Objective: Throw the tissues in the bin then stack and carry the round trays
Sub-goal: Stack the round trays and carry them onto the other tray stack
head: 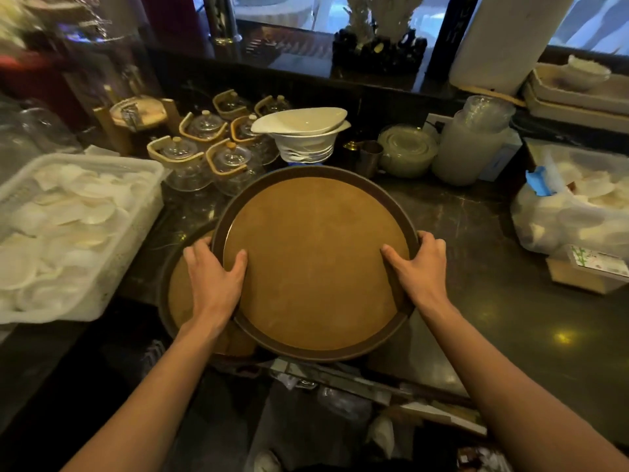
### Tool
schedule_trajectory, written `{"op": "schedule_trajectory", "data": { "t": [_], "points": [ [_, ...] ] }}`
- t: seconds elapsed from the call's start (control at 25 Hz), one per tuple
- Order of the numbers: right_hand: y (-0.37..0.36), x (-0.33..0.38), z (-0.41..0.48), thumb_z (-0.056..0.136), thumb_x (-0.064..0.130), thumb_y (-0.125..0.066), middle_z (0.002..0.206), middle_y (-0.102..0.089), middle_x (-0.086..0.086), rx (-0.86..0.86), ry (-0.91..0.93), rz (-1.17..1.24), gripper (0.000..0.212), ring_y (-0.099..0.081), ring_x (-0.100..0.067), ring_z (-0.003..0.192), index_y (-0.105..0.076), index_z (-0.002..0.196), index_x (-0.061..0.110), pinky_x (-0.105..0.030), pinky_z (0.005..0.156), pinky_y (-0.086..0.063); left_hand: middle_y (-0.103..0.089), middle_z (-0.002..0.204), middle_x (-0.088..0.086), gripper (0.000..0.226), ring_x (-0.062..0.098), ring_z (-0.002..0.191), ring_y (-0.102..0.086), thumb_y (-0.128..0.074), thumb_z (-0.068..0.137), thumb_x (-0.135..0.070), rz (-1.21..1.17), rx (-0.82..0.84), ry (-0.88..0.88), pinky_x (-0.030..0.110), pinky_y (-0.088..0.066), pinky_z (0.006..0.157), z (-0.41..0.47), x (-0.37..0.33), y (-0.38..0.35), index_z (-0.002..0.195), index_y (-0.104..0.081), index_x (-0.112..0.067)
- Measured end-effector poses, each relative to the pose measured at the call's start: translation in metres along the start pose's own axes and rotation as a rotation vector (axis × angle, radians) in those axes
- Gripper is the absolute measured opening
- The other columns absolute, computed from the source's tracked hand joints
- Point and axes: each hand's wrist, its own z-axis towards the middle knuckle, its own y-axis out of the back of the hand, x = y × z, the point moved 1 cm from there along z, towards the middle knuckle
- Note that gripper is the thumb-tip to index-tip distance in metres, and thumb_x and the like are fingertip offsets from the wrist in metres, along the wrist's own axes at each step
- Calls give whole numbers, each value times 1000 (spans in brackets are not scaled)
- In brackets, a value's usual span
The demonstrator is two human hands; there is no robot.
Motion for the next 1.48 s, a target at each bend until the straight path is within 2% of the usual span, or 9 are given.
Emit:
{"op": "schedule_trajectory", "data": {
  "t": [0.28, 0.4, 0.76, 0.96, 1.48],
  "points": [
    [-52, 43, -33, 78, 50, -73, 125, -42, -7, 14, 6, -50, 76, -44, -13, 101, -42, 135, 12, -30, 86, -40, -39, 129, 13, 62, 30, 111, -50, -67, 85, -36, -5, -20, 63, 37, -40, 93, 18, 51, 54, 132, -41, -6],
    [-69, 47, -35, 77, 49, -74, 125, -42, -7, 42, 7, -49, 76, -45, -14, 102, -42, 134, 12, -32, 87, -42, -37, 133, 15, 62, 31, 115, -47, -68, 85, -32, -29, -21, 120, 37, -39, 97, 17, 68, 58, 134, -40, -5],
    [-114, 26, -1, 77, 45, -76, 133, -36, -8, 268, -30, -68, 75, -43, -26, 123, -41, 135, 12, -46, 104, -42, -31, 135, 16, 64, 33, 127, -34, -67, 86, -30, 40, -48, 305, 38, -29, 107, 5, 105, 28, 136, -38, -3],
    [-127, 17, 20, 79, 44, -75, 134, -33, -10, 342, 5, -93, 77, -37, -27, 127, -40, 138, 8, -44, 106, -38, -32, 134, 17, 63, 32, 126, -32, -66, 87, -27, 59, -70, 366, 38, -28, 107, 0, 110, 8, 137, -37, -2],
    [-163, 15, 41, 79, 43, -75, 116, -27, 2, 423, 102, -84, 72, -35, -20, 117, -41, 132, 7, -37, 102, -38, -35, 128, 20, 63, 35, 120, -33, -64, 88, -30, 194, -138, 422, 43, -29, 105, -1, 129, -4, 137, -39, 0]
  ]
}}
